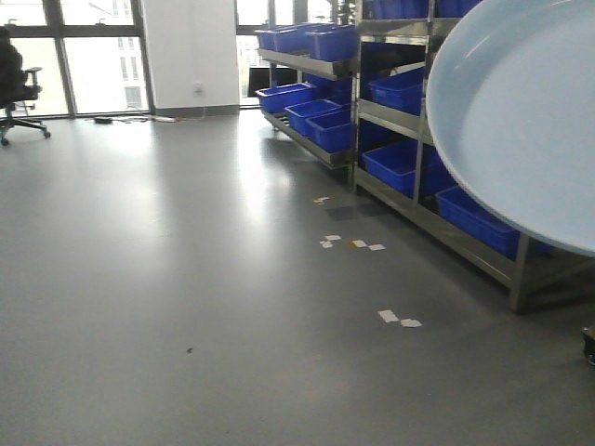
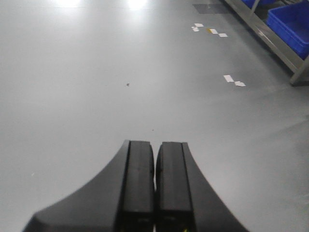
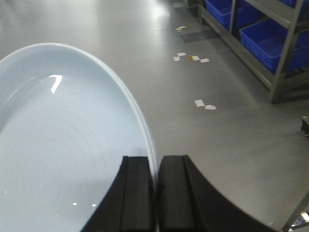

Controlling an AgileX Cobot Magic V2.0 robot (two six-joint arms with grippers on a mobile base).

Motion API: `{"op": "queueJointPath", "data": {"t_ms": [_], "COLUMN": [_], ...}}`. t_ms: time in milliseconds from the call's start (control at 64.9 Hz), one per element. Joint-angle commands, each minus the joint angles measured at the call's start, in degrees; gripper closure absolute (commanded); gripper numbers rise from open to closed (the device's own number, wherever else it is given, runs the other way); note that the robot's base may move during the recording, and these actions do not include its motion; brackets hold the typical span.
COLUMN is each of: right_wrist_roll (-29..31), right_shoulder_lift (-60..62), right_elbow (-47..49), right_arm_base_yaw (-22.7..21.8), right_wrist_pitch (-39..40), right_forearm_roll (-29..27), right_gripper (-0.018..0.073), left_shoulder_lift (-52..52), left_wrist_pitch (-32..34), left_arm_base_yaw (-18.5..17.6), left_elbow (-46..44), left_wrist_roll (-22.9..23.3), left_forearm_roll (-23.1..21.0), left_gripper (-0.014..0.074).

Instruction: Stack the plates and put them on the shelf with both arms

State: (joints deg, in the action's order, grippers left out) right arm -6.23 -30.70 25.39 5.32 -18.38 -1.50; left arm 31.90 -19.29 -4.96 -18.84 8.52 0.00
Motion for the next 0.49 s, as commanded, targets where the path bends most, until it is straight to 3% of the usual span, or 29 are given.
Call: {"op": "queueJointPath", "data": {"t_ms": [0, 477], "right_wrist_roll": [0.1, 0.1], "right_shoulder_lift": [0.0, 0.0], "right_elbow": [1.9, 1.9], "right_arm_base_yaw": [-0.4, -0.4], "right_wrist_pitch": [5.8, 5.8], "right_forearm_roll": [0.3, 0.3], "right_gripper": [0.0537, 0.0537], "left_shoulder_lift": [0.1, 0.1], "left_wrist_pitch": [4.5, 4.4], "left_arm_base_yaw": [0.2, 0.2], "left_elbow": [-1.6, -1.6], "left_wrist_roll": [0.6, 0.6], "left_forearm_roll": [0.0, 0.0], "left_gripper": [0.0507, 0.0507]}}
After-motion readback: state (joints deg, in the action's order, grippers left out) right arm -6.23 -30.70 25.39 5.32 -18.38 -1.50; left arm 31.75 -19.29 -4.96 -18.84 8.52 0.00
